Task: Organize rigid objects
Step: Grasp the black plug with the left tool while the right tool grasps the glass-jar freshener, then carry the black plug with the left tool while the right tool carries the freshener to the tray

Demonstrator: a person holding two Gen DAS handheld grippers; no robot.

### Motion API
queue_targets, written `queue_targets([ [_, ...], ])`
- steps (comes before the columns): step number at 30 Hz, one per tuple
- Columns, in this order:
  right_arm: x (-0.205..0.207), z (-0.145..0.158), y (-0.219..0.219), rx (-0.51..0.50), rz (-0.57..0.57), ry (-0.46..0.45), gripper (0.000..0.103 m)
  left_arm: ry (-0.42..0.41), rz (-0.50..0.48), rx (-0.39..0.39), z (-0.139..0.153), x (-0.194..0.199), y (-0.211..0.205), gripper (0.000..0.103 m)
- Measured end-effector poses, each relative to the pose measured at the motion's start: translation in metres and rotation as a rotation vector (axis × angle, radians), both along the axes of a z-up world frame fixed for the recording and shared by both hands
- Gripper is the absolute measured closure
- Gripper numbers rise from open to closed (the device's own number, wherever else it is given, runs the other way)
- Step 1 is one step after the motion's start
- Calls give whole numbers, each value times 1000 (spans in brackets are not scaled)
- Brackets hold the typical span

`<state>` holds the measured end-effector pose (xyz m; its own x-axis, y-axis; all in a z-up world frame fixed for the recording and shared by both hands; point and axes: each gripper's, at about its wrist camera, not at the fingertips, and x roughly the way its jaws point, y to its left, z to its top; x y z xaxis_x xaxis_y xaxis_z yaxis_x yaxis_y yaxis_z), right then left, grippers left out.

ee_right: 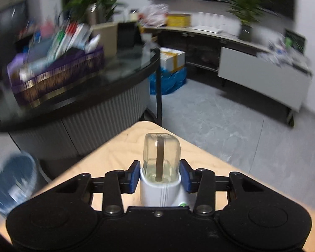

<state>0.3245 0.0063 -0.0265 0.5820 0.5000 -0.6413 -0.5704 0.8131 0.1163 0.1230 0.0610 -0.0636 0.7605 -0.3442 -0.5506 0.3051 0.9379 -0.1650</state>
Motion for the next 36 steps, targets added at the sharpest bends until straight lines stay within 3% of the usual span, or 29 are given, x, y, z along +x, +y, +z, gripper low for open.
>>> queue_targets([
  [2,-14,11,-23,80,-33,28,54,-15,-29,26,0,-3,-4,1],
  [5,-49,28,-57,155,-86,0,54,-54,-78,113,-4,-6,-18,1],
  [7,-75,40,-80,194,-120,-25,54,-59,-97,187,-9,-6,-27,9],
  [8,-87,45,-91,210,-136,-37,54,-44,-102,199,-10,-5,-29,19],
  [9,-96,50,-102,223,-156,-47,54,-39,-106,195,-10,-4,-27,27],
  [11,-118,58,-122,243,-194,-67,54,-20,-115,180,-11,-2,-24,35],
  [17,-173,71,-165,271,-289,-90,54,3,-109,195,-9,-1,-29,51],
  [22,-209,72,-188,280,-362,-106,54,23,-58,210,-7,-7,-33,52],
  [26,-231,72,-208,286,-424,-120,54,46,-13,158,0,-12,-28,52],
  [36,-264,66,-247,237,-564,-152,54,-27,-22,70,52,-21,-51,52],
])
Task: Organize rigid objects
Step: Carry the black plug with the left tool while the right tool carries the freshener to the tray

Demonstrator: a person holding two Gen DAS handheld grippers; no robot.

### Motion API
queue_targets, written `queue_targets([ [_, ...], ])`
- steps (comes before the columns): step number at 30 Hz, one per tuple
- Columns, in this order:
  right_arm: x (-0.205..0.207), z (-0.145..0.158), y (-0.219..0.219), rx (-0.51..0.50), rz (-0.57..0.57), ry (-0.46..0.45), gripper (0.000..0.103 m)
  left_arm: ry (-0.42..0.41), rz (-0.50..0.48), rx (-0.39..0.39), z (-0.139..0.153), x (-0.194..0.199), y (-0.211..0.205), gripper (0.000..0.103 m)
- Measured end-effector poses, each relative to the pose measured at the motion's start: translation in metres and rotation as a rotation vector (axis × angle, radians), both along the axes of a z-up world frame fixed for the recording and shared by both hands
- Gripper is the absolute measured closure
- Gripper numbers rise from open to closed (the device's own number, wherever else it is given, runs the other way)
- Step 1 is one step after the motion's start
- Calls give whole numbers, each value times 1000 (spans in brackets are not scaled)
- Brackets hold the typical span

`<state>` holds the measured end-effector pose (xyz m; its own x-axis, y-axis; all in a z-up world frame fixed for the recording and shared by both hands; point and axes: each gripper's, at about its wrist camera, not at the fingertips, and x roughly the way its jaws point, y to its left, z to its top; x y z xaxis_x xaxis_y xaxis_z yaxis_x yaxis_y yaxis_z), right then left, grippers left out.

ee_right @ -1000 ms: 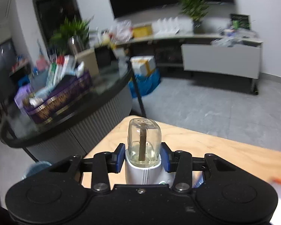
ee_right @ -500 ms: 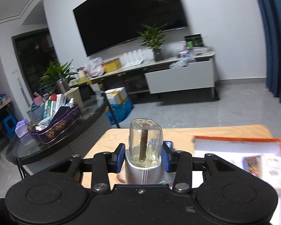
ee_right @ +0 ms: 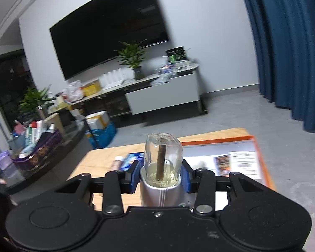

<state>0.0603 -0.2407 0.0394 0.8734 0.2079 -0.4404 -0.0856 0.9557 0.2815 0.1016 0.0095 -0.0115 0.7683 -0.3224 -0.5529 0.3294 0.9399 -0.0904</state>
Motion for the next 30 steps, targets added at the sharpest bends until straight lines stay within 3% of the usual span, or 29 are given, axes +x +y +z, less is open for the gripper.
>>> queue_targets([
  [15,-38,0,-53,-28,-156,-14,54,-39,-164,-54,38,1,-96,52],
  [30,-34,-6,-68,11,-156,-11,53,-43,-156,-27,43,11,-116,51],
])
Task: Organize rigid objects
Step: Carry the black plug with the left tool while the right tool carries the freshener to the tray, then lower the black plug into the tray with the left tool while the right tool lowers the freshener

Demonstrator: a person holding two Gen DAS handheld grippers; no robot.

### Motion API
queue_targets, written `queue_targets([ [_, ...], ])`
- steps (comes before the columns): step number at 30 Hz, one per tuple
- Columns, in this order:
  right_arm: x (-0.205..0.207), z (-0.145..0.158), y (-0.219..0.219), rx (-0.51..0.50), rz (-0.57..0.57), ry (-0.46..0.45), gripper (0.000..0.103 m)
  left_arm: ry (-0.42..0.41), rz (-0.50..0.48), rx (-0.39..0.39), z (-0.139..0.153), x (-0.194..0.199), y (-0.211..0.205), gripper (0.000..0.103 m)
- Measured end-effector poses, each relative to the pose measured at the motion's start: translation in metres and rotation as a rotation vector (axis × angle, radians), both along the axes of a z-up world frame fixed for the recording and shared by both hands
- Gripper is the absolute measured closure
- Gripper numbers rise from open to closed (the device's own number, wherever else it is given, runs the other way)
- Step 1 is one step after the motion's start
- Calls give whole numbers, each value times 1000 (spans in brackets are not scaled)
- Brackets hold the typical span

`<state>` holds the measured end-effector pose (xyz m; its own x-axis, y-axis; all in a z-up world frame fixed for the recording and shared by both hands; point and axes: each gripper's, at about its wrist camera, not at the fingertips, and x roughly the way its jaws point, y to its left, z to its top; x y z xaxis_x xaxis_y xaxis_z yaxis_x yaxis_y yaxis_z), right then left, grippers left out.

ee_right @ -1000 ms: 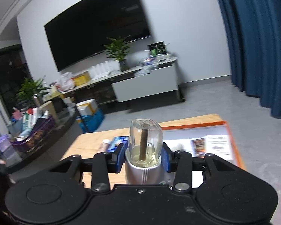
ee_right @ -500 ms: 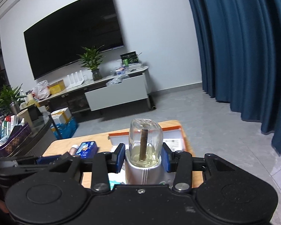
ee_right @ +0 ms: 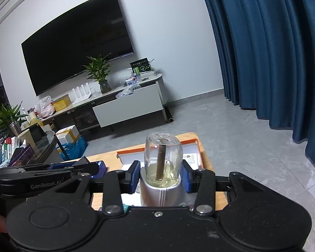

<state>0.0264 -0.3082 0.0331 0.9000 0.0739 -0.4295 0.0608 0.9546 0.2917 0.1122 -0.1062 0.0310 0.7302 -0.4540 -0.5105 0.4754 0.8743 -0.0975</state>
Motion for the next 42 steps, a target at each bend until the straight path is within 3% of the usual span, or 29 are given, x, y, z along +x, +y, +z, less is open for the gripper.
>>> queue_targets([
  [42,20,-7,12,-19,51,86,53,39,38,16,-5,0,-2,51],
])
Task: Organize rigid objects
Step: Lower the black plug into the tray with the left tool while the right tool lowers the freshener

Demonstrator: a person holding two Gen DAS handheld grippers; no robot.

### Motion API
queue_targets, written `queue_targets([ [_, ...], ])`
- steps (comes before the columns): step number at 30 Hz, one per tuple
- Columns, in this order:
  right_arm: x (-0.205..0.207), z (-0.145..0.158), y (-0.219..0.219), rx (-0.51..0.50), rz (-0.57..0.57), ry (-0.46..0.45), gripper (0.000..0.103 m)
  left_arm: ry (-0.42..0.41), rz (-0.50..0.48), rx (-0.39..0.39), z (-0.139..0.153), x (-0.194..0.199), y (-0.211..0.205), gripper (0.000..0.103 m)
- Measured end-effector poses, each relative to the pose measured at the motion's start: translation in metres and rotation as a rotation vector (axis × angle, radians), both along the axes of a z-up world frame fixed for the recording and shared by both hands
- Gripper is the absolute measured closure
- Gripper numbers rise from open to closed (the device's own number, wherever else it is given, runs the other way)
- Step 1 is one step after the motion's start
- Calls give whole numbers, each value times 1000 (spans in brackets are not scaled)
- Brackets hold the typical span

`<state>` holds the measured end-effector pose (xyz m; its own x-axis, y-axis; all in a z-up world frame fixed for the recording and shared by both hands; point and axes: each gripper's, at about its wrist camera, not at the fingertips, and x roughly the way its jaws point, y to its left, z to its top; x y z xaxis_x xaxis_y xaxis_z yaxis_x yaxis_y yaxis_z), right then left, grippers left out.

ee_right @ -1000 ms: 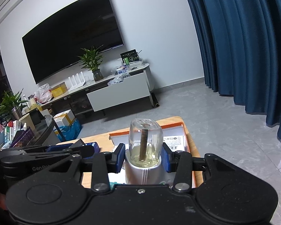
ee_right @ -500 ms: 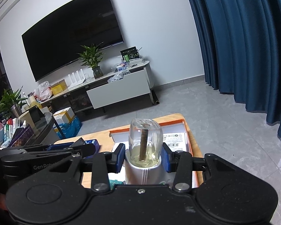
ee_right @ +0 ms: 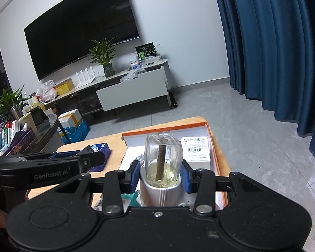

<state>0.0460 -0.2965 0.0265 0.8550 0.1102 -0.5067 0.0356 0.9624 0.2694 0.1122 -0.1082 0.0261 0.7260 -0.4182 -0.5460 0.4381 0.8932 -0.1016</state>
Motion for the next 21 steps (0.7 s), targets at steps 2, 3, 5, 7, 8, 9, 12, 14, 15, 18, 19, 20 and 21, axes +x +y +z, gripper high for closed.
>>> queue_targets([
  [2,0,-2,1,-2,0,4,53,1,1,0,-1,0,0,51],
  [3,0,-2,2,-1,2,6,53,3,2,1,-1,0,0,51],
  [5,0,-4,3,-1,3,10,53,8,2,-2,-2,0,1,51],
  [7,0,-6,3,1,7,14,53,12,4,-1,-3,0,2,51],
  [8,0,-6,4,0,8,15,53,14,5,0,-4,0,2,51],
  [9,0,-7,4,0,9,16,53,18,6,0,-5,0,3,51],
  [12,0,-9,4,5,11,21,53,26,12,-2,-7,1,4,51],
  [14,0,-9,4,3,12,21,53,29,16,-1,-8,2,5,51],
  [15,0,-9,4,3,11,21,53,30,18,-1,-8,2,5,51],
  [18,0,-10,4,4,13,20,53,30,19,-2,-9,2,6,51],
  [19,0,-10,3,4,13,21,53,29,19,-2,-9,2,6,51],
  [20,0,-10,3,5,12,20,53,29,18,-2,-9,2,6,51],
  [21,0,-10,3,5,13,20,53,29,18,-1,-9,2,6,51],
])
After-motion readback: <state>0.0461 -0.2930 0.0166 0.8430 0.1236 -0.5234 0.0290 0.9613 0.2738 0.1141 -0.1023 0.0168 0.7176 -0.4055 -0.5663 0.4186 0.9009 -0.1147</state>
